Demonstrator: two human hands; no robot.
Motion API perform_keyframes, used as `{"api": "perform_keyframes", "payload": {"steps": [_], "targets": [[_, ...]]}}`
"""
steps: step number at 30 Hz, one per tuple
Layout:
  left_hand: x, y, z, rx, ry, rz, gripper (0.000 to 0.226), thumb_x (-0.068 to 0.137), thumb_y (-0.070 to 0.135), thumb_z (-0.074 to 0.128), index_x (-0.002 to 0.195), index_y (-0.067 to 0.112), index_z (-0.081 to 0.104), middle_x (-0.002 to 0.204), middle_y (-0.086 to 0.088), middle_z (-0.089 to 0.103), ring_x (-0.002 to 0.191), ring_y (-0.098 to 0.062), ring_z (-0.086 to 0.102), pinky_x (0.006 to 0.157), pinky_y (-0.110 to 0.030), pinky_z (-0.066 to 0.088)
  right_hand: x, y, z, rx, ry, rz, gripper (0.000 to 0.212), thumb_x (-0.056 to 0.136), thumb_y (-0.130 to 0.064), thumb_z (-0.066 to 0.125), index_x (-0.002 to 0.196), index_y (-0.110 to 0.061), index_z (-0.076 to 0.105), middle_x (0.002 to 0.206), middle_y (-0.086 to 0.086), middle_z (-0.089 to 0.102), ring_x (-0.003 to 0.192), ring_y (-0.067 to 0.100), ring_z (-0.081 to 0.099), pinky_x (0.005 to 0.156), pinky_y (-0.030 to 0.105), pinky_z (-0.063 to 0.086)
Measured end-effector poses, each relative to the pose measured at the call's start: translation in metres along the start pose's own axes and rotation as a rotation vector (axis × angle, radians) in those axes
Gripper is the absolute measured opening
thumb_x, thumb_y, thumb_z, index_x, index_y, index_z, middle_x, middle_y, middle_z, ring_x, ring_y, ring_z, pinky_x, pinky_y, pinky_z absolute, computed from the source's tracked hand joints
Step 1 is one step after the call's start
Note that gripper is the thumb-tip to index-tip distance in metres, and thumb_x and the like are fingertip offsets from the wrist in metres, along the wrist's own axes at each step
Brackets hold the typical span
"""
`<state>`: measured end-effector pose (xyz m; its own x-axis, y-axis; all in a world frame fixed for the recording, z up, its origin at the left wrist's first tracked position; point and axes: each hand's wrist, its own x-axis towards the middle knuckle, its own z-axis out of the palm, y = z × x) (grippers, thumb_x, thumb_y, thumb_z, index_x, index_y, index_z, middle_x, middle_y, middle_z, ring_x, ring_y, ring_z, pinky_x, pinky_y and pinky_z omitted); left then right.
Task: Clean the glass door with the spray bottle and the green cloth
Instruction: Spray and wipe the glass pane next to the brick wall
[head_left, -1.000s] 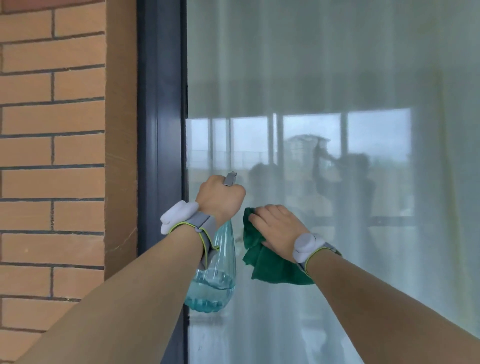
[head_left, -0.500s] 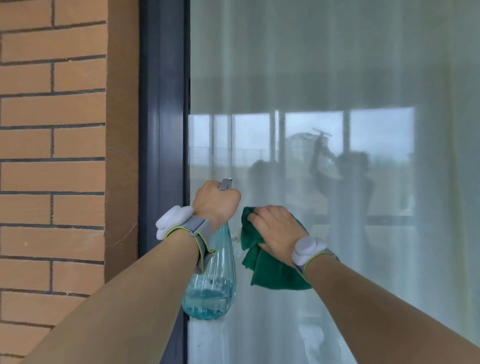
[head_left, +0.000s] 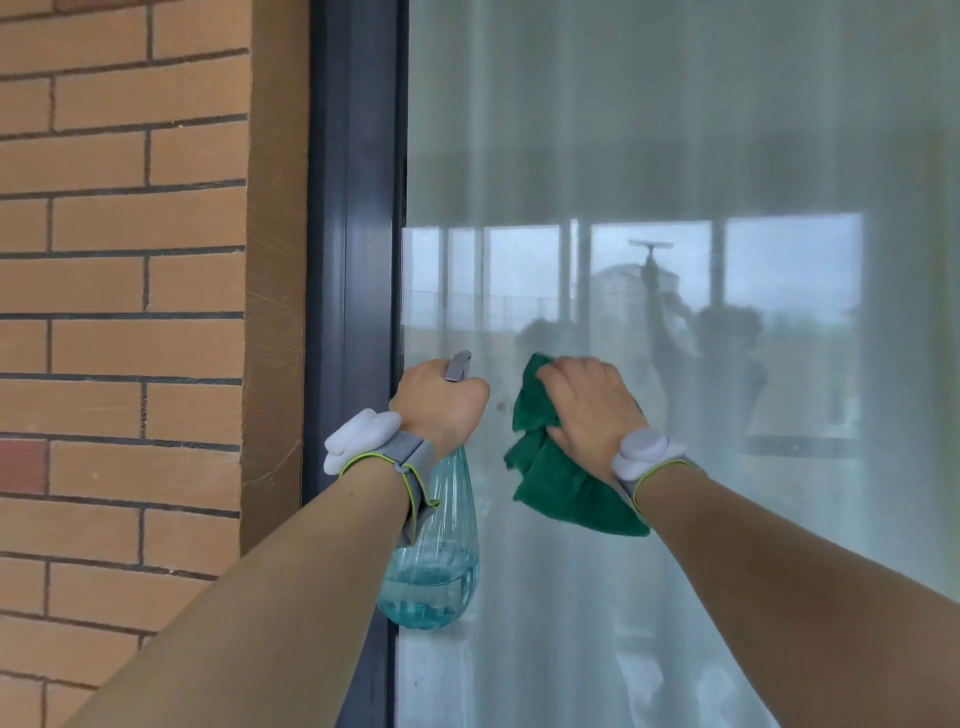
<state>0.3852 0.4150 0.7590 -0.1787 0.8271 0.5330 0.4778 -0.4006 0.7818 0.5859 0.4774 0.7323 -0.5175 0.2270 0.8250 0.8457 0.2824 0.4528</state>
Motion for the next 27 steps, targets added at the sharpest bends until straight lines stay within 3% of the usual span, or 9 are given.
{"api": "perform_keyframes", "payload": {"steps": [3, 8, 11, 13, 19, 27], "targets": [[-0.001, -0.003, -0.002, 0.043, -0.010, -0.022, 0.007, 0.082, 0.013, 0.046, 0.084, 0.014, 0.053, 0.075, -0.007, 0.053, 0.057, -0.030, 0.064, 0.063, -0.030, 0.046, -0.012, -0.006, 0.009, -0.013, -0.029, -0.103, 0.065, 0.064, -0.021, 0.077, 0.122, -0.010, 0.049, 0.112, 0.009, 0.056, 0.095, 0.031, 0.053, 0.084, 0.038, 0.037], [-0.004, -0.003, -0.002, 0.020, -0.120, -0.053, 0.006, 0.082, 0.007, 0.048, 0.080, 0.013, 0.048, 0.077, -0.008, 0.047, 0.056, -0.030, 0.057, 0.059, -0.026, 0.040, 0.002, 0.008, -0.008, -0.053, -0.009, 0.070, 0.062, 0.067, -0.020, 0.077, 0.122, -0.007, 0.052, 0.110, 0.012, 0.056, 0.091, 0.033, 0.053, 0.078, 0.040, 0.040], [-0.002, 0.000, 0.001, 0.021, -0.127, -0.025, 0.020, 0.082, 0.007, 0.050, 0.069, 0.015, 0.037, 0.068, -0.005, 0.040, 0.062, -0.027, 0.040, 0.056, -0.025, 0.029, 0.011, 0.023, -0.021, -0.063, -0.018, 0.134, 0.060, 0.070, -0.022, 0.076, 0.123, -0.006, 0.052, 0.110, 0.013, 0.054, 0.091, 0.033, 0.051, 0.076, 0.040, 0.039], [-0.001, 0.001, 0.004, 0.011, -0.126, -0.012, 0.026, 0.082, 0.006, 0.050, 0.067, 0.017, 0.031, 0.066, -0.003, 0.034, 0.065, -0.025, 0.029, 0.054, -0.027, 0.021, 0.009, 0.026, -0.023, -0.022, -0.035, 0.094, 0.059, 0.071, -0.023, 0.074, 0.123, -0.006, 0.052, 0.110, 0.013, 0.054, 0.092, 0.033, 0.050, 0.077, 0.040, 0.039], [-0.006, 0.007, 0.026, -0.061, -0.036, 0.033, 0.027, 0.081, 0.004, 0.050, 0.072, 0.019, 0.029, 0.067, 0.000, 0.026, 0.067, -0.023, 0.021, 0.055, -0.031, 0.015, -0.041, 0.020, -0.018, 0.074, -0.158, -0.170, 0.056, 0.066, -0.032, 0.067, 0.115, -0.012, 0.053, 0.106, 0.006, 0.055, 0.086, 0.026, 0.049, 0.076, 0.034, 0.035], [-0.024, 0.058, 0.090, -0.142, -0.109, 0.046, 0.029, 0.075, 0.011, 0.050, 0.062, 0.021, 0.026, 0.064, -0.001, 0.030, 0.072, -0.024, 0.025, 0.058, -0.031, 0.019, -0.109, 0.052, -0.032, 0.102, -0.299, -0.218, 0.055, 0.065, -0.039, 0.067, 0.113, -0.016, 0.054, 0.103, -0.001, 0.055, 0.084, 0.020, 0.050, 0.075, 0.029, 0.037]]}}
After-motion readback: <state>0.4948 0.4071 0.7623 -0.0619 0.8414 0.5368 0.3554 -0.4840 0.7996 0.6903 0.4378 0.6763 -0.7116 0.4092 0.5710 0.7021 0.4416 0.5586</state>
